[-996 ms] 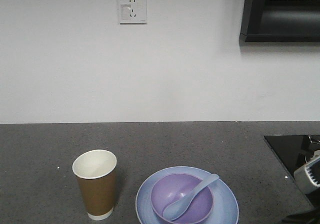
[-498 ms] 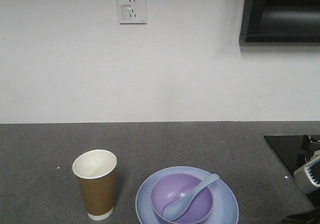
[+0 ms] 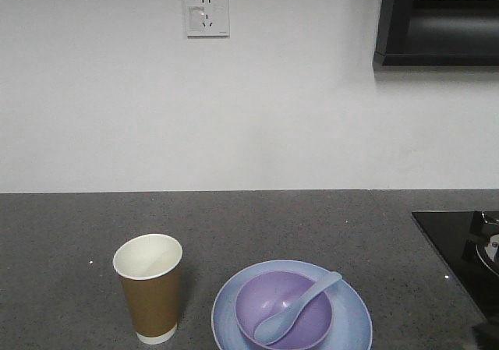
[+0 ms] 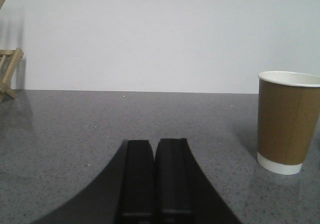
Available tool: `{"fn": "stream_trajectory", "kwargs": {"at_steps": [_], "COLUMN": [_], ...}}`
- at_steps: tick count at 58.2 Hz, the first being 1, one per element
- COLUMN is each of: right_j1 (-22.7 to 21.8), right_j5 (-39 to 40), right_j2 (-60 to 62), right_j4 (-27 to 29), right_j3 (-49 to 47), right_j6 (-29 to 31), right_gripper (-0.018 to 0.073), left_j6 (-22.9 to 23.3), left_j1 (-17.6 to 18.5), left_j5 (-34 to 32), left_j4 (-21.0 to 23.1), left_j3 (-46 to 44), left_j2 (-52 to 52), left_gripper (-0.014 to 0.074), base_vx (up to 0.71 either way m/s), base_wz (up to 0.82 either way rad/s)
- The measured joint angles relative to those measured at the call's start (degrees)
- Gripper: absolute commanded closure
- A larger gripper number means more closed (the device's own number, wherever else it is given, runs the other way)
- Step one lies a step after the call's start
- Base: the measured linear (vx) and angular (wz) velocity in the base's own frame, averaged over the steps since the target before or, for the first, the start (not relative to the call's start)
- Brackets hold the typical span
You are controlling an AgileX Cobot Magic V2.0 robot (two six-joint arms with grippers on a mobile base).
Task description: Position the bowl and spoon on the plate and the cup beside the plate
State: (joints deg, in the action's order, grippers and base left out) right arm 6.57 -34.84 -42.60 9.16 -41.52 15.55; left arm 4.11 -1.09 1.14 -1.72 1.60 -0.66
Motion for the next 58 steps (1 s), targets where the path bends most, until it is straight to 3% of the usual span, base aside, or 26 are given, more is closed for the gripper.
{"fn": "stream_trajectory", "kwargs": {"at_steps": [9, 15, 34, 48, 58], "right_j1": [-9.4, -11.5, -11.8, -10.2, -10.0], "right_j5": [14.9, 21.4, 26.3, 32.6, 34.8], "right_j2": [15.2, 23.6, 37.6, 42.1, 43.2], "right_j4": [-1.4, -0.9, 0.7, -12.8, -14.6], "right_j3": [15.8, 24.0, 37.6, 43.0, 43.2], "right_j6": [0.1, 0.1, -0.7, -17.2, -19.5], "right_gripper": [0.0571, 0.0571, 0.0571, 0.0571, 0.0571], "left_j6": [0.0, 0.0, 0.0, 0.0, 0.0], "left_j1": [0.0, 0.0, 0.0, 0.0, 0.0], "left_j5": [0.0, 0.0, 0.0, 0.0, 0.0], "left_j4": [0.0, 0.0, 0.0, 0.0, 0.0], "left_j3": [0.0, 0.0, 0.0, 0.0, 0.0], "left_j2": [0.0, 0.0, 0.0, 0.0, 0.0], "left_gripper": [0.0603, 0.0603, 0.0602, 0.0602, 0.0602], "base_vx": [0.00, 0.00, 0.00, 0.00, 0.00], "base_wz": [0.00, 0.00, 0.00, 0.00, 0.00]}}
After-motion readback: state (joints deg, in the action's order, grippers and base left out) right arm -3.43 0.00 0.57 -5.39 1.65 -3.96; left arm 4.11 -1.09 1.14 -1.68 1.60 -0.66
